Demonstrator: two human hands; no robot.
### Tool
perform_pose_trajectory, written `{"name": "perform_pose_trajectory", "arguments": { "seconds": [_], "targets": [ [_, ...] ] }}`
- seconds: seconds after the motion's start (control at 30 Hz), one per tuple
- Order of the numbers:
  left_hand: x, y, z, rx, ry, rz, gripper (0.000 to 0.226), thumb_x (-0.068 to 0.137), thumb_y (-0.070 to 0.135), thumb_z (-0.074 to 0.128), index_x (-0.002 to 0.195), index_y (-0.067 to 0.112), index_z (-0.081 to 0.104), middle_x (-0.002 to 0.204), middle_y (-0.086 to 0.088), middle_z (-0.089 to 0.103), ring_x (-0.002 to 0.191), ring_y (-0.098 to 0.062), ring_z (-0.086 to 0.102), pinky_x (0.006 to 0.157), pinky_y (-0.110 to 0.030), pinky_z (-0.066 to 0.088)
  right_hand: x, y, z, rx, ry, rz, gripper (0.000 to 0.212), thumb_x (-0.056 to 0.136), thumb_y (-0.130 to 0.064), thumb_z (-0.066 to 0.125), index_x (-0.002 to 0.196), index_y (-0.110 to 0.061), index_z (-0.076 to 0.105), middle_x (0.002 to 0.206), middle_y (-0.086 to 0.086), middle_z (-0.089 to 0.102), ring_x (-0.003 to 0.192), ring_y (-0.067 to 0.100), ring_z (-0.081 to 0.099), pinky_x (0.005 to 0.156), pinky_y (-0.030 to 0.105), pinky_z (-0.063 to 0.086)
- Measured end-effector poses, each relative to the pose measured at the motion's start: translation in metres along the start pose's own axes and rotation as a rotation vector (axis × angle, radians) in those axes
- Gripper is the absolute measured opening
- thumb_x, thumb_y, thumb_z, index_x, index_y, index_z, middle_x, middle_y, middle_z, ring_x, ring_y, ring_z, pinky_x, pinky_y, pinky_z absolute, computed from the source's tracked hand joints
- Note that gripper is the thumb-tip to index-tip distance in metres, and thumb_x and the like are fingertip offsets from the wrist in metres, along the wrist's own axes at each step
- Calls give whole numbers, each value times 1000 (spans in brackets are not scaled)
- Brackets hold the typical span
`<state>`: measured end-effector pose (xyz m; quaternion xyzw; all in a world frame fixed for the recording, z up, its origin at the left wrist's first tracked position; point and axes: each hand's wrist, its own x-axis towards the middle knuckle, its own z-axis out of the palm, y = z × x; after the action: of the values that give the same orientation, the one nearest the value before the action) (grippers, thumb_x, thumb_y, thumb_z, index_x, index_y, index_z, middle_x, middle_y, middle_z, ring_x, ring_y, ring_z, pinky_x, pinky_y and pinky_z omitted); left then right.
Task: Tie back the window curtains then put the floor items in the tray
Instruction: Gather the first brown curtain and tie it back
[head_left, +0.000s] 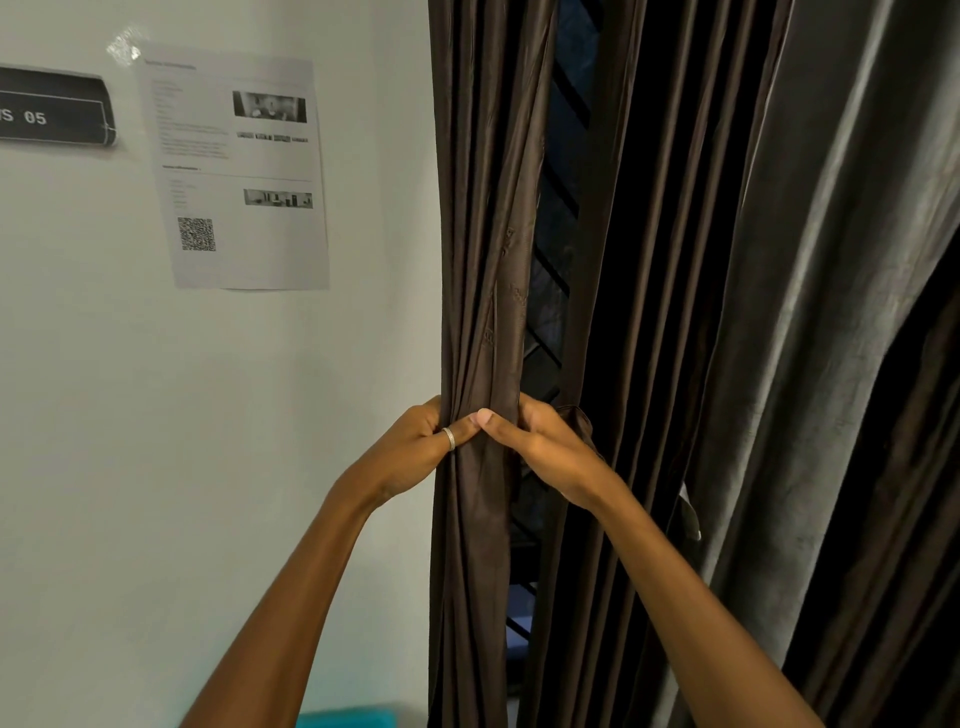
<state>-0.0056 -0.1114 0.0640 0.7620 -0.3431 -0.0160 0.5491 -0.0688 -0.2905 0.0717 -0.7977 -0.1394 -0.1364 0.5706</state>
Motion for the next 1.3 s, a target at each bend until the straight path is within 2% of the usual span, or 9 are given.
{"name": "perform_pose_trajectory", "arguments": {
  "seconds": [0.13, 0.27, 0.5, 0.7, 0.87, 1.03, 1.13, 1.2, 1.3],
  "targets": [
    [2, -1, 2, 40, 13, 20, 74, 85, 59, 53, 148, 23, 42, 135, 1, 60, 120, -18, 61, 105, -34, 51, -1, -1, -3, 56, -7, 15, 41, 97, -35, 65, 134, -22, 57, 128, -2, 69, 121, 12, 64, 109, 43, 49],
    [3, 2, 8, 115, 95, 64, 76, 82, 60, 50, 147, 22, 41, 131, 9, 51, 111, -9, 55, 78, -4, 46, -1, -6, -5, 86, -20, 19, 41, 99, -25, 63, 138, -14, 55, 129, 3, 68, 121, 16, 65, 108, 44, 50],
    [0, -1, 7, 80, 41, 24, 76, 84, 63, 45, 150, 26, 36, 127, 16, 51, 103, 2, 55, 71, 1, 45, -7, -6, 0, 188, -39, 34, 39, 100, -20, 61, 138, -14, 55, 130, 3, 69, 121, 16, 65, 105, 37, 51],
    [1, 0, 2, -18, -9, -14, 67, 88, 59, 52, 146, 27, 46, 120, 20, 62, 109, 3, 62, 81, -5, 50, -9, -8, 1, 205, -60, 23, 35, 101, -19, 59, 135, -11, 57, 128, 7, 69, 120, 19, 65, 101, 32, 54],
    [2, 4, 4, -5, 9, -38, 62, 90, 56, 51, 143, 25, 47, 110, 21, 60, 99, 0, 63, 71, -5, 51, -11, -5, -2, 194, -45, -1, 34, 101, -22, 59, 134, -14, 59, 127, 3, 70, 120, 17, 66, 97, 32, 56],
    [2, 4, 5, -14, -10, -32, 67, 84, 63, 50, 140, 26, 51, 110, 21, 63, 101, -1, 65, 72, -5, 51, -13, -2, -3, 204, -36, 18, 34, 102, -25, 59, 134, -16, 60, 127, 1, 70, 119, 15, 66, 87, 23, 56],
    [4, 1, 5, -6, 6, -29, 69, 83, 64, 49, 142, 27, 48, 113, 21, 60, 108, -5, 62, 71, -3, 48, -11, -4, -4, 45, -16, 24, 35, 102, -33, 56, 135, -23, 60, 129, -7, 68, 120, 6, 63, 95, 26, 54],
    [5, 0, 5, 27, 15, -12, 72, 84, 65, 47, 146, 28, 44, 121, 17, 56, 107, -4, 58, 79, -5, 47, -9, -6, -5, -43, -33, 24, 36, 103, -37, 53, 136, -25, 58, 130, -10, 67, 121, 1, 61, 101, 25, 52],
    [7, -4, 4, 79, 13, -4, 70, 89, 61, 46, 150, 27, 39, 132, 11, 53, 117, -9, 54, 101, -26, 46, -8, -6, -4, -45, -54, 42, 38, 105, -36, 49, 140, -24, 55, 134, -9, 64, 123, 1, 60, 103, 22, 50]
  ]
}}
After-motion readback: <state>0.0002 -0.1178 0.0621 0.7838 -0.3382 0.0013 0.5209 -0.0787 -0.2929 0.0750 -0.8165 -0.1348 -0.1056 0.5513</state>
